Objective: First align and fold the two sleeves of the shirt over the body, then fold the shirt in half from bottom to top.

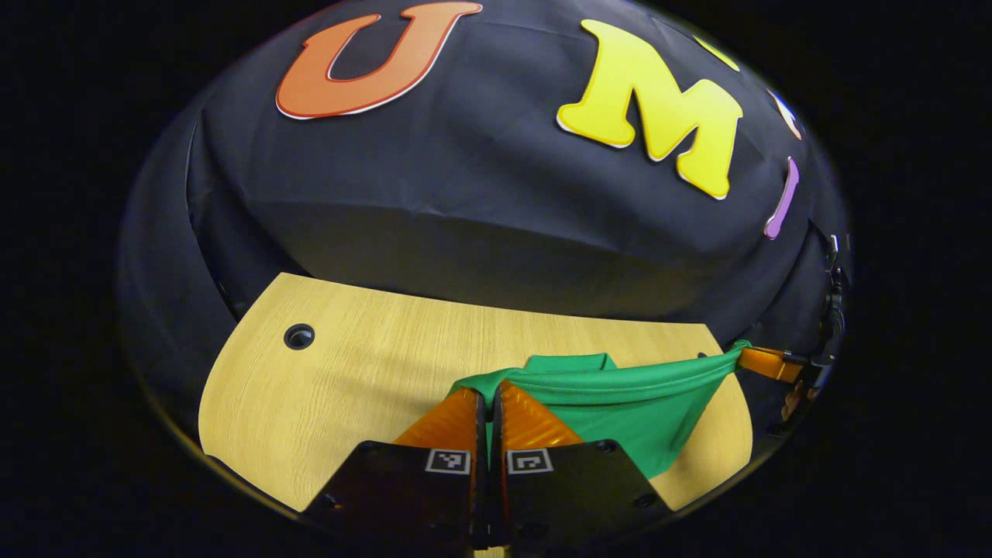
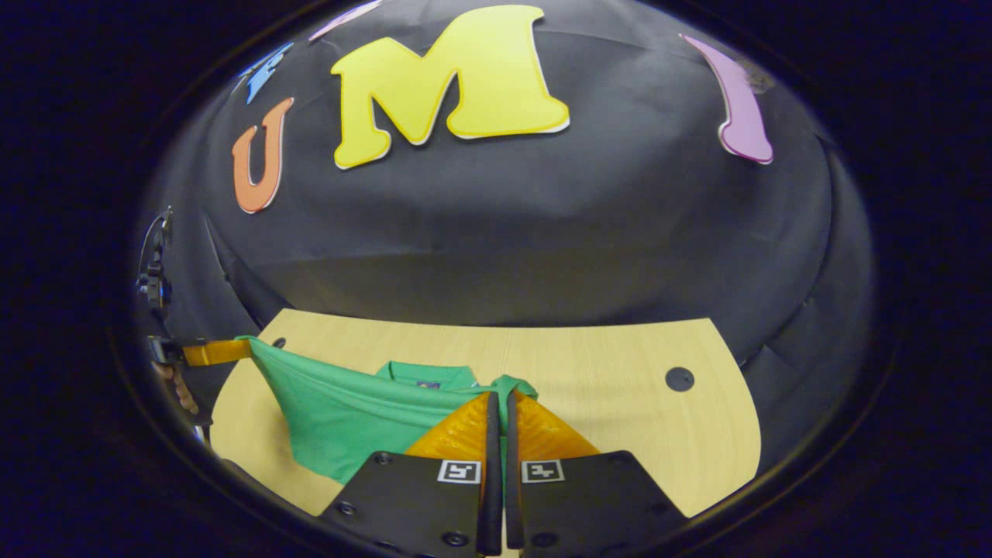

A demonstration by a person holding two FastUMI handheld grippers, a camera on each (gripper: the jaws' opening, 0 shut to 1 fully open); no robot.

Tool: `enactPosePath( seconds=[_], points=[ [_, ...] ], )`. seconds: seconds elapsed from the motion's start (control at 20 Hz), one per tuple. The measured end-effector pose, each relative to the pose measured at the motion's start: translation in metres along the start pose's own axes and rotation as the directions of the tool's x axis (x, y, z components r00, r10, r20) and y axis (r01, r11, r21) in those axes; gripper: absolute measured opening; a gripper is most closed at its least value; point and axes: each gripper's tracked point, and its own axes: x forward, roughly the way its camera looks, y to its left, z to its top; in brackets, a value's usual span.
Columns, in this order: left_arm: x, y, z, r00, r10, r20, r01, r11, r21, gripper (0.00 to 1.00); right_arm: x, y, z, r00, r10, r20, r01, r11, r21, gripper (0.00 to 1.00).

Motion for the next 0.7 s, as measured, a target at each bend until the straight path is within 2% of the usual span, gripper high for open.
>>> enactPosePath(
  seconds=[0.4,0.5,0.7],
  points=[
    [0.111,0.034,-0.062,0.992,0.098,-0.074,-0.102,0.994,-0.051,0.04,0.111,-0.004,-0.071,0.994,-0.015,-0.107,0.010,0.999,-0.047,0.05],
    [0.123,0.038,-0.077,0.986,0.130,-0.102,-0.135,0.990,-0.049,0.06,0.123,-0.007,-0.084,0.990,-0.033,-0.138,0.028,0.999,-0.033,0.05],
    [0.133,0.035,-0.078,0.981,0.175,-0.088,-0.174,0.985,0.016,0.13,0.129,-0.014,-0.100,0.983,-0.046,-0.178,0.048,0.999,0.010,0.13]
  ],
)
